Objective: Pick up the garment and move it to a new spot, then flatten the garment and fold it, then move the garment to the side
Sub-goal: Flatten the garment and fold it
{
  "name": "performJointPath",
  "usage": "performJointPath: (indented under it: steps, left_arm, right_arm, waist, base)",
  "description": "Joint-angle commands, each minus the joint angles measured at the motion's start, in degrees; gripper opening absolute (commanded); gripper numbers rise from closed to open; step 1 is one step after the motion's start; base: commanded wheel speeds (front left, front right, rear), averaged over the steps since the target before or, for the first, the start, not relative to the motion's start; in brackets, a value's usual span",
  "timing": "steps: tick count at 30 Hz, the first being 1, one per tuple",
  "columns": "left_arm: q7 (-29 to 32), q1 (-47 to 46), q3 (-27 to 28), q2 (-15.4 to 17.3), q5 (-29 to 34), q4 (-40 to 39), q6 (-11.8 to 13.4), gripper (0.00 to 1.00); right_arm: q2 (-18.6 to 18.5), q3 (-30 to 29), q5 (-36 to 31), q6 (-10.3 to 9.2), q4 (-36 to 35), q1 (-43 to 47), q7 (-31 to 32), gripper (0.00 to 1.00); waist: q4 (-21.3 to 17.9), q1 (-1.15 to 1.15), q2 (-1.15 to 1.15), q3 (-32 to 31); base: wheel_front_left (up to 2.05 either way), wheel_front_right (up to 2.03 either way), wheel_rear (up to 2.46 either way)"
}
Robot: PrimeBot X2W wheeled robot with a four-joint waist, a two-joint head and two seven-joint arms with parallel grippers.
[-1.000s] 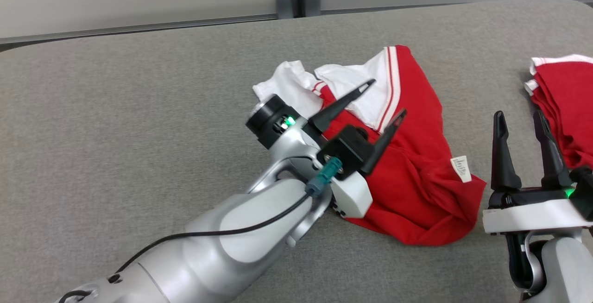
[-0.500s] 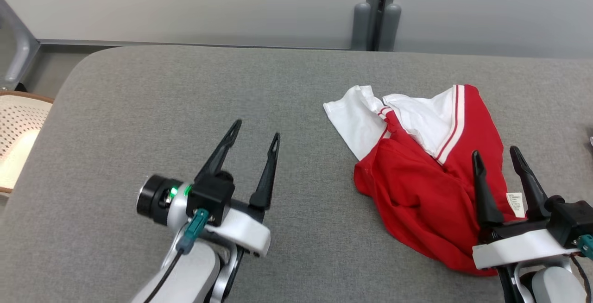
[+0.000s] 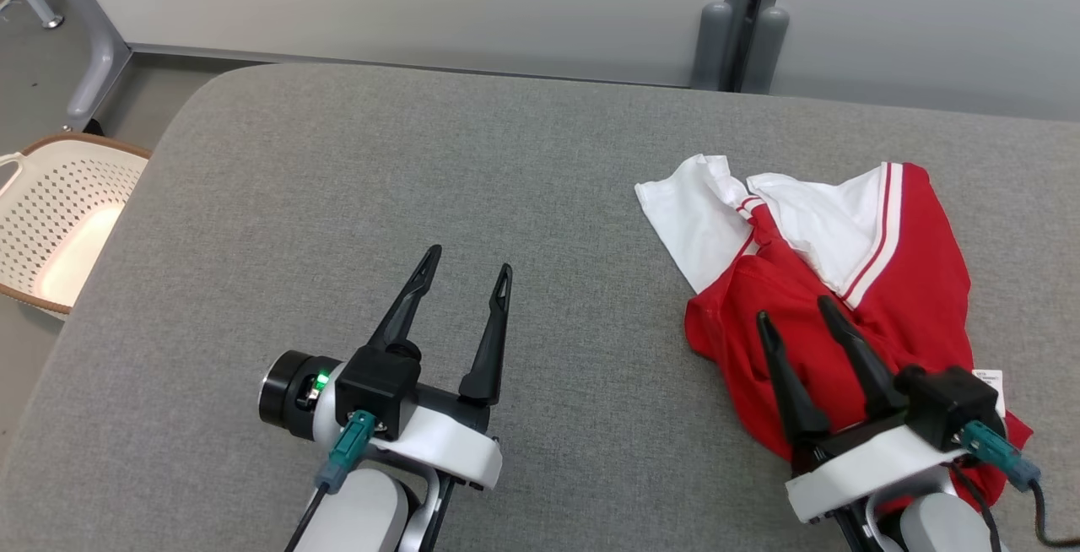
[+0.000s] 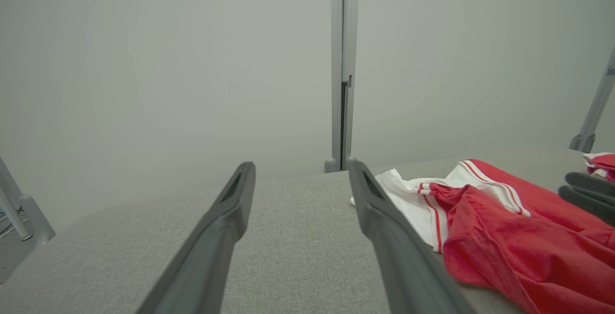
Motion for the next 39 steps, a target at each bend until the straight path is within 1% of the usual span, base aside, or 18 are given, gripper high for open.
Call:
performJointPath:
  steps: [1, 2, 3, 6, 10, 13, 21, 22, 26, 29, 31, 33, 35, 37, 39]
  left_arm:
    - [-0.3, 0.8, 0.6, -0.3, 0.9, 0.2, -0.5, 1.0]
    - [-0.3, 1.0, 1.0, -0.6, 1.2, 0.4, -1.0, 1.0]
    - [-0.3, 1.1, 1.6, -1.3, 1.9, 0.8, -1.9, 1.0]
    - [-0.3, 1.2, 1.8, -2.1, 2.6, 1.5, -2.9, 1.0]
    - [-0.3, 1.0, 1.8, -2.7, 3.0, 2.0, -3.9, 1.0]
    - [-0.3, 0.8, 1.4, -2.8, 2.6, 2.0, -4.0, 1.0]
    - [-0.3, 0.4, -1.3, -2.8, 0.2, 1.9, -2.7, 1.0]
    - [-0.3, 0.3, -1.5, -2.8, 0.1, 2.0, -2.8, 1.0]
    - [-0.3, 0.1, -1.7, -2.8, -0.2, 2.1, -2.4, 1.0]
    - [-0.3, 0.3, -1.6, -2.9, -0.3, 2.1, -2.3, 1.0]
    - [-0.3, 0.5, -1.5, -2.9, -0.4, 2.3, -2.3, 1.0]
    - [-0.3, 0.8, -1.5, -2.9, -0.4, 2.4, -2.3, 1.0]
    - [-0.3, 1.0, -1.6, -2.9, -0.6, 2.5, -2.4, 1.0]
    - [-0.3, 1.2, -1.7, -2.9, -0.8, 2.6, -2.6, 1.0]
    - [-0.3, 1.4, -2.0, -2.9, -0.9, 2.7, -2.7, 1.0]
  right_arm:
    - [-1.0, 1.8, 1.6, -0.01, 0.1, -1.2, 1.2, 1.0]
    - [-1.1, 3.3, 4.0, -0.01, 0.5, -1.6, 2.6, 1.0]
    - [-1.3, 5.7, 8.3, 0.0, 1.1, -2.7, 5.4, 1.0]
    - [-2.9, 8.4, 11.8, 0.0, 2.5, -4.7, 8.4, 1.0]
    - [-4.2, 10.5, 15.2, 0.0, 4.8, -7.3, 10.5, 1.0]
    - [-4.7, 11.6, 17.1, 0.0, 6.8, -8.9, 12.0, 1.0]
    - [-5.5, 12.7, 20.6, 0.0, 11.5, -12.4, 14.4, 1.0]
    - [-5.8, 12.8, 20.5, 0.0, 11.9, -12.7, 14.2, 0.0]
    - [-6.5, 12.9, 21.3, 0.0, 11.8, -14.5, 12.3, 0.0]
    - [-7.7, 11.1, 20.2, 0.0, 11.4, -17.2, 9.2, 0.0]
    - [-7.8, 10.0, 19.4, 0.01, 11.2, -19.9, 8.0, 0.0]
    - [-8.3, 9.1, 18.1, 0.01, 11.2, -23.7, 7.6, 0.0]
    - [-8.7, 9.7, 16.3, 0.01, 11.2, -28.4, 8.3, 0.0]
    - [-8.9, 10.4, 14.7, 0.01, 11.5, -34.1, 8.7, 0.0]
    - [-9.2, 10.4, 13.2, 0.0, 12.3, -40.6, 7.6, 0.0]
  waist:
    - [0.3, 0.0, 0.0, 0.6]
    - [0.4, 0.0, 0.0, 1.0]
    - [0.8, 0.0, 0.0, 1.5]
    - [1.6, 0.0, 0.0, 2.1]
    - [2.8, 0.0, 0.0, 3.0]
    - [3.7, 0.0, 0.0, 3.5]
    - [6.1, 0.0, 0.0, 3.9]
    - [6.4, 0.0, 0.0, 3.8]
    - [7.4, 0.0, 0.0, 3.5]
    - [7.9, 0.0, 0.0, 3.1]
    - [8.0, 0.0, 0.0, 2.7]
    - [8.1, 0.0, 0.0, 2.2]
    - [8.2, 0.0, 0.0, 1.8]
    - [8.3, 0.0, 0.0, 1.2]
    - [8.5, 0.0, 0.0, 0.7]
  base:
    - [0.0, 0.0, 0.0]
    - [0.0, 0.0, 0.0]
    - [0.0, 0.0, 0.0]
    - [0.0, 0.0, 0.0]
    - [0.0, 0.0, 0.0]
    - [0.0, 0.0, 0.0]
    - [0.0, 0.0, 0.0]
    - [0.0, 0.0, 0.0]
    - [0.0, 0.0, 0.0]
    - [0.0, 0.0, 0.0]
    - [0.0, 0.0, 0.0]
    - [0.0, 0.0, 0.0]
    - [0.0, 0.0, 0.0]
    - [0.0, 0.0, 0.0]
    - [0.0, 0.0, 0.0]
